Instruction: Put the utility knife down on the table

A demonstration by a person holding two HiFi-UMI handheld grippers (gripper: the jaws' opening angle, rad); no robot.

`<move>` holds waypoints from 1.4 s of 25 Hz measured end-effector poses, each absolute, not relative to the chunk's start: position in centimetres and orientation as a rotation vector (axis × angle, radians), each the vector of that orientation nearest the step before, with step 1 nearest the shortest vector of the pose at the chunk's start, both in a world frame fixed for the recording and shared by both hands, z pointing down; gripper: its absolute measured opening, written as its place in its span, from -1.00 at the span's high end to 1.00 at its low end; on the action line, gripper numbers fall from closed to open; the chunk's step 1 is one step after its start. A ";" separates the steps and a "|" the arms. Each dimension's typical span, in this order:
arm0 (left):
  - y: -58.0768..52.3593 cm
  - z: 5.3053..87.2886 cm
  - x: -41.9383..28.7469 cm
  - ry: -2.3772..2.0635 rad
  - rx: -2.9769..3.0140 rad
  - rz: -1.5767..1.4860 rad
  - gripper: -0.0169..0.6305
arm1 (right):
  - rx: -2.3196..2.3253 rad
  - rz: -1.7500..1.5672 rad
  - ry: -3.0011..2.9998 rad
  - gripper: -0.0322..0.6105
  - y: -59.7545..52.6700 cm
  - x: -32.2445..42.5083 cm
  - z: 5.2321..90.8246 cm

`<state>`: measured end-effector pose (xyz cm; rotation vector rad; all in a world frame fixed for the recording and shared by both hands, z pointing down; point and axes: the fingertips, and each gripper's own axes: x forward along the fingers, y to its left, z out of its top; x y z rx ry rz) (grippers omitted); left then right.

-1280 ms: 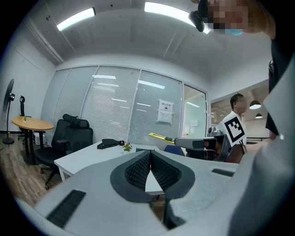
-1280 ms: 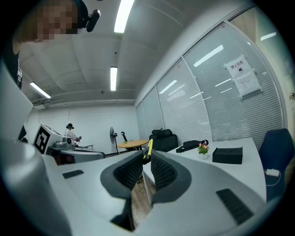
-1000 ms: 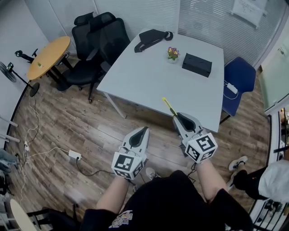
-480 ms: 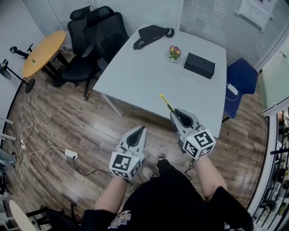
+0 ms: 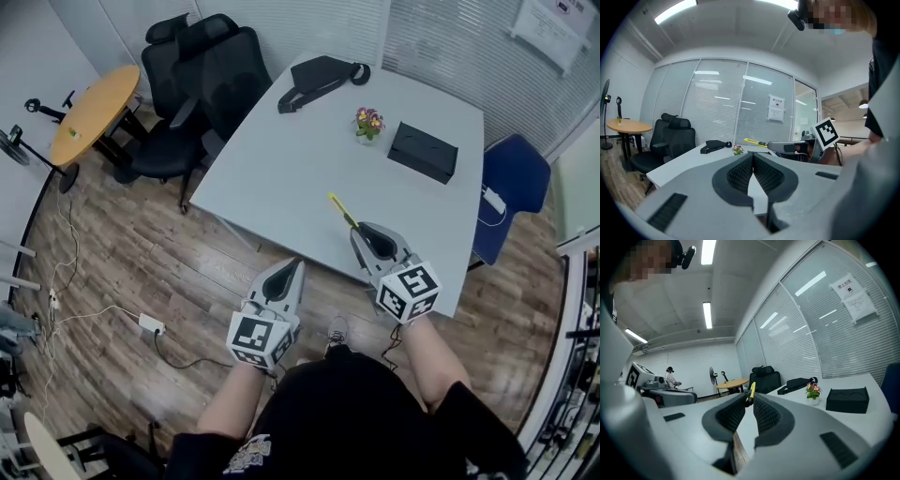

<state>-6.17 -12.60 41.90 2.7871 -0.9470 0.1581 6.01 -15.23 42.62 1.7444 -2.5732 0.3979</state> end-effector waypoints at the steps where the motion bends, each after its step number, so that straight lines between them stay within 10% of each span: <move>1: -13.2 41.8 -5.6 -0.952 2.789 0.155 0.93 | 1.743 0.402 -2.573 0.72 -15.8 6.6 42.8; 35: -30.7 48.5 -0.5 -0.535 2.781 0.318 0.93 | 1.906 0.717 -2.187 0.72 -31.6 11.2 56.3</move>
